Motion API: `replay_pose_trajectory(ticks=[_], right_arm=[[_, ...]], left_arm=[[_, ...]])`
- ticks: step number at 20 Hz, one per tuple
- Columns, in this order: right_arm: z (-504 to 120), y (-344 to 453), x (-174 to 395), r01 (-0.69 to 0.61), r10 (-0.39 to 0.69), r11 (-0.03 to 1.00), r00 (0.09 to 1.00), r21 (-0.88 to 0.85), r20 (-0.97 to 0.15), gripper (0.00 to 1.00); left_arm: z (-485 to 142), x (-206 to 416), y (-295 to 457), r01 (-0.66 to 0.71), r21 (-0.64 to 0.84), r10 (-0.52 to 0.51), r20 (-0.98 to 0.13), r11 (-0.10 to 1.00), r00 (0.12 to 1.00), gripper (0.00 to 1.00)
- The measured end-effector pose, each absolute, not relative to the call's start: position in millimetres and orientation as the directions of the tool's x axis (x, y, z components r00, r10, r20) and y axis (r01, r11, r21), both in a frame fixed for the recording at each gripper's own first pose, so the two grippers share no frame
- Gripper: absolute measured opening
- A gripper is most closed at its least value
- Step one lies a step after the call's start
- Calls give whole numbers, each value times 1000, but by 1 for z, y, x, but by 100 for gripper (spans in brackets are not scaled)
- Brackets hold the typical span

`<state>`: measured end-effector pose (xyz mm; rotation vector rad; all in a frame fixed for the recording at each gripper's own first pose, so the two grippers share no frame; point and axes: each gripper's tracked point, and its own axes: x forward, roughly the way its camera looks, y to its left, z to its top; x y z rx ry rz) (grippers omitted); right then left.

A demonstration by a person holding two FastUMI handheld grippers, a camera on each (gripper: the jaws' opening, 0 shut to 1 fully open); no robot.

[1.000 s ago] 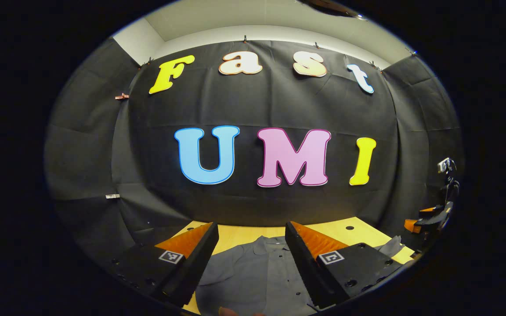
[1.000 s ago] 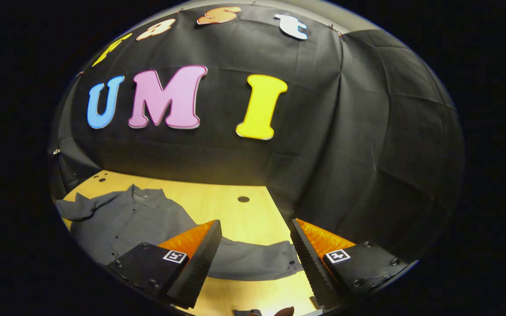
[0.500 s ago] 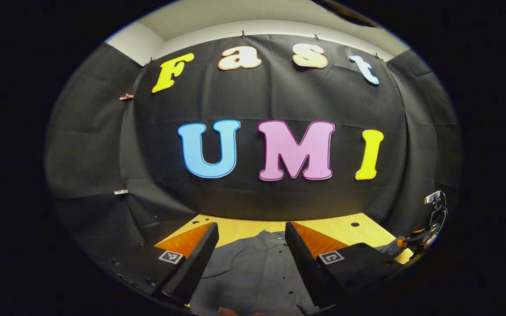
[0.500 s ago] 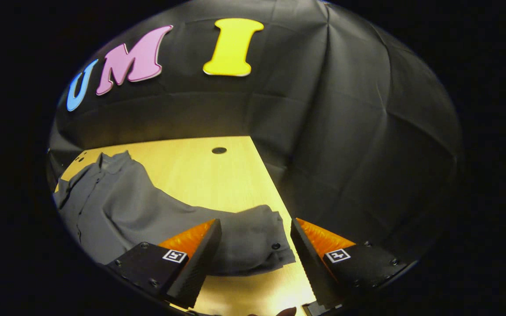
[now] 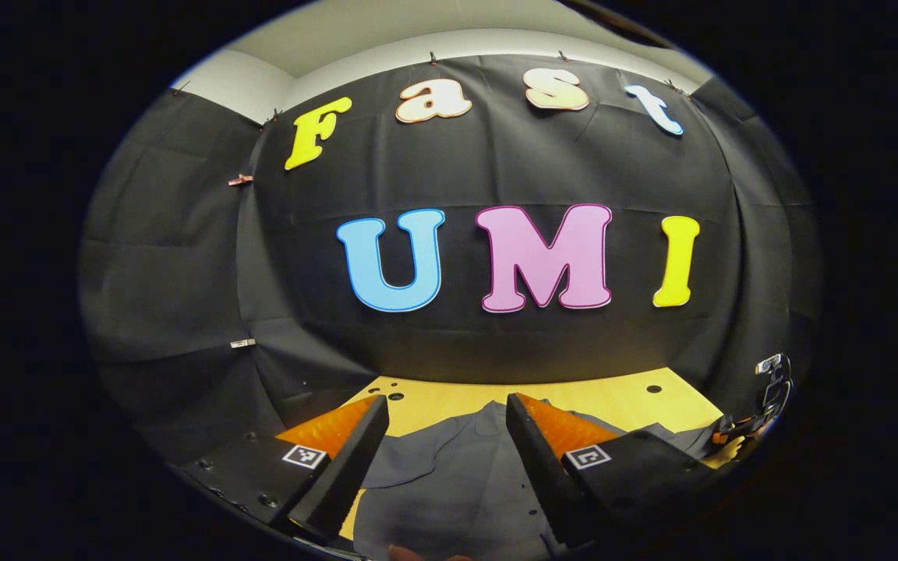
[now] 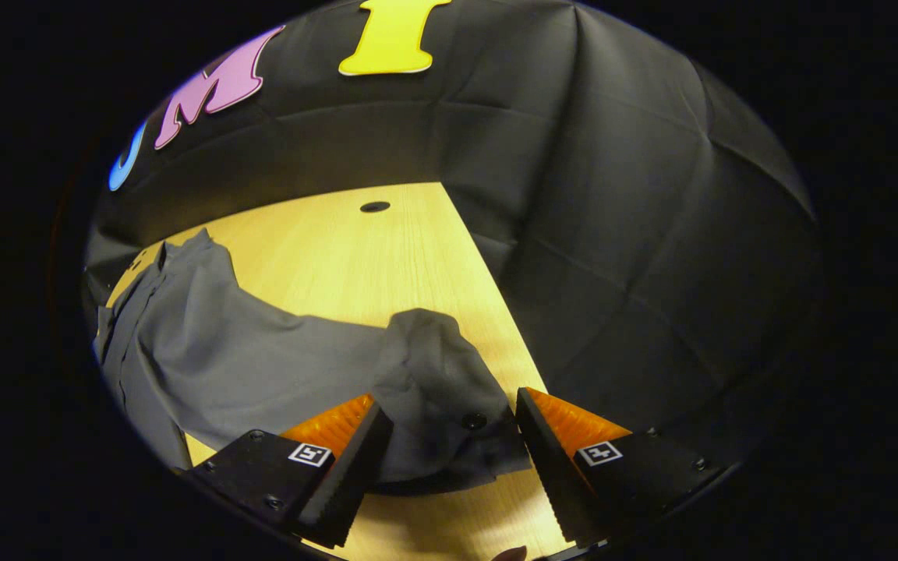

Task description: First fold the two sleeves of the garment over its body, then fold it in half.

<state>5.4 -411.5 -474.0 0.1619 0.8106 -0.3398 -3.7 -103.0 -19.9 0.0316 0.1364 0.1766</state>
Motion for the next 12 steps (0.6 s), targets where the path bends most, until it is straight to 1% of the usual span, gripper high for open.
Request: replay_pose_trajectory(ticks=[1, 2, 3, 4, 5, 7, 8, 9, 10, 12], right_arm=[[-474, -414, 11, 362, -238, 932, 663, 26, -710, 99], [-473, -408, 4, 361, -210, 931, 656, 57, -725, 89], [-470, -407, 7, 369, -219, 927, 671, 63, -709, 93], [-474, -403, 6, 339, -194, 939, 669, 63, -717, 74], [-471, -402, 11, 321, -184, 945, 686, 66, -704, 55], [-472, -401, 11, 326, -202, 945, 660, 33, -724, 16], [-468, -400, 10, 328, -218, 945, 648, 9, -729, 2], [-463, -400, 13, 326, -234, 945, 655, -11, -719, 8], [-455, -397, 14, 324, -231, 946, 668, -3, -708, 8], [-435, -396, 10, 338, -242, 941, 685, 6, -687, 8]], left_arm=[[-21, -4, -103, -180, 45, 184, -135, 983, 974, 95], [-21, -4, -103, -183, 51, 188, -136, 982, 973, 95], [-21, -4, -103, -182, 57, 189, -139, 982, 972, 95], [-21, -4, -104, -181, 65, 188, -142, 981, 972, 95], [-22, -5, -104, -177, 70, 186, -144, 982, 972, 95], [-22, -6, -104, -174, 71, 183, -146, 982, 972, 95], [-23, -7, -103, -175, 67, 183, -150, 982, 971, 94], [-24, -9, -101, -173, 62, 181, -150, 983, 972, 95], [-23, -8, -99, -172, 58, 179, -150, 983, 972, 97], [-24, -9, -94, -160, 49, 166, -151, 986, 974, 97]])
